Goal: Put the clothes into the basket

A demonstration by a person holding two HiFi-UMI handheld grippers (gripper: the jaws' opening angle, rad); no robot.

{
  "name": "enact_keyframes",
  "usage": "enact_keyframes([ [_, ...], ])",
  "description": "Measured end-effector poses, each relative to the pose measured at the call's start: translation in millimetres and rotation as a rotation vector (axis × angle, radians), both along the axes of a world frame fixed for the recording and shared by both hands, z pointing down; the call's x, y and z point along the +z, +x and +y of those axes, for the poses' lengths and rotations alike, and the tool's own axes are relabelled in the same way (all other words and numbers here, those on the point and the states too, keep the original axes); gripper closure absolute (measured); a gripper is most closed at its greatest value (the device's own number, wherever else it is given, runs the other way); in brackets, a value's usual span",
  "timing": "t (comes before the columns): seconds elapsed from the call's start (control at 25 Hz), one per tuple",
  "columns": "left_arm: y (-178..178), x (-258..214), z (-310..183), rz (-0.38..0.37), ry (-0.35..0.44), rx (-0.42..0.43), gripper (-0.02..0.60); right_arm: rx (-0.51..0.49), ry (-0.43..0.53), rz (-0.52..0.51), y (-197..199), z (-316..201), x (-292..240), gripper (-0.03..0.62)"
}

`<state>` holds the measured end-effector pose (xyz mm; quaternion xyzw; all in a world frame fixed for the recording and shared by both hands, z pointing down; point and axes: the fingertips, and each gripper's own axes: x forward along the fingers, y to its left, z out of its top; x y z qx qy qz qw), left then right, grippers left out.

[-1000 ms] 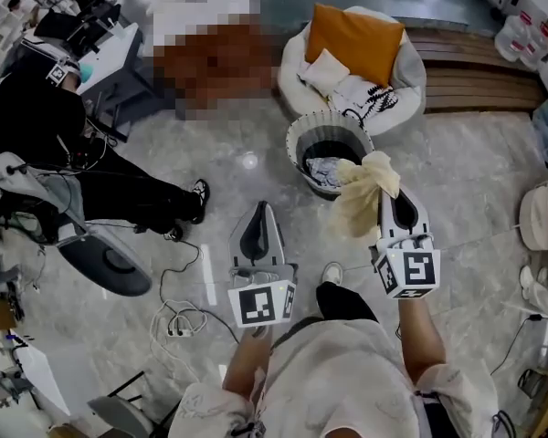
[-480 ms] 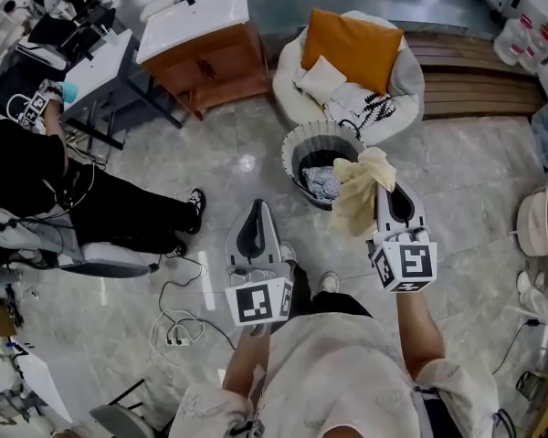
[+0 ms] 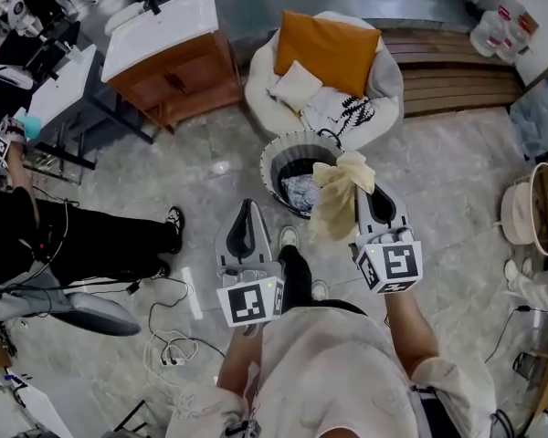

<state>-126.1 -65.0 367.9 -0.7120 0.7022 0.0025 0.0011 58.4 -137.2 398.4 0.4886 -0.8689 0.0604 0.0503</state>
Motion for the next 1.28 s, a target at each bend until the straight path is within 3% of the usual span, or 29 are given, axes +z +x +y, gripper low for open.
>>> enact_keyframes([
  [0.28,-24,26,-75,0.016,-0.042,0.072,0.575,0.018,-0.073,0.085,-32,-57,31,0.596],
  [0.52,-49,55,-126,0.028,-0.089,0.106,0.575,0.035,-0.188,0.188,-56,-100,101,0.595],
  [0.96,-83,101,-172,0.06,-0.189,0.147,0.575,0.069,-0.501,0.302,-81,-143,263,0.595],
  [1.28,-88,119,-185,0.077,-0.218,0.173,0.577,0.112,-0.734,0.356,-77,-154,370,0.595],
])
